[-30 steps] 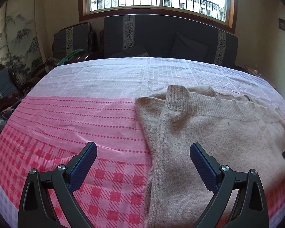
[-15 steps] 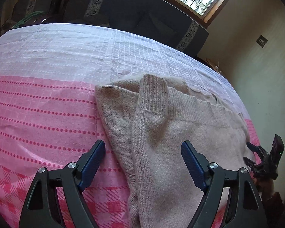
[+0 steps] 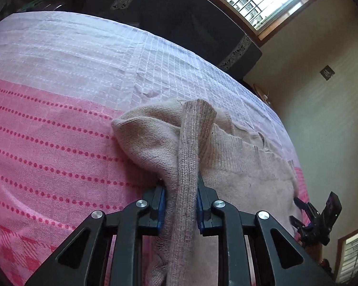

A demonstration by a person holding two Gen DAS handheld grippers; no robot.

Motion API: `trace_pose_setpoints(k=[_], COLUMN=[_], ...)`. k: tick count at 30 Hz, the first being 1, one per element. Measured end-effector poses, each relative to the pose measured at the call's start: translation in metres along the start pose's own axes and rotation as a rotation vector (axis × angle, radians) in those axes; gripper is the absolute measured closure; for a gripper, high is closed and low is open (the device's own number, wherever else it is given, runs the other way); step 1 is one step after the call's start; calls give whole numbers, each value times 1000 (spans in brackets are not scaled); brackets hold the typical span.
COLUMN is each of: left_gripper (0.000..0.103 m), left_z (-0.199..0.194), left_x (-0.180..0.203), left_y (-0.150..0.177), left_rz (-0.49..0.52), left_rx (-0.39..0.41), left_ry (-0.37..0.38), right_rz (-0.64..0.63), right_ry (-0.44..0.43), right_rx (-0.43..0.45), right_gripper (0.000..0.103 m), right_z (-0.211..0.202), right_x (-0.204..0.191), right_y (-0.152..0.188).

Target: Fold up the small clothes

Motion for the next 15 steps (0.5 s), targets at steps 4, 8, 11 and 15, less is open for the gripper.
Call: trace_pose_setpoints(k=[4, 8, 11, 15], left_gripper=[83, 84, 85, 86], left_z=[-14, -22, -25, -24], left_x=[22, 48, 74, 104], left_y=[-2, -5, -6, -8], left_rz=[20, 44, 94, 127], left_rx=[69, 110, 124, 126], left_ry=[-52, -86, -109, -110], right_rz=[18, 35, 51, 84], right_ry=[-24, -45, -66, -101], right_rx=[7, 14, 21, 35], right_gripper=[0, 0, 0, 0], right_z=[-2, -4, -6, -9], right_x=[1, 3, 4, 7], right_y=[0, -1, -1, -1])
Point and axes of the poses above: each gripper's, at about its wrist camera, not at the fingertips, and z roughly the way its jaws point, x to its right, y to its underside, the point moved 7 cm from there along z, roughly the way its jaws point, and after that the axes turned 6 degrees about y, right-handed, at the moved point
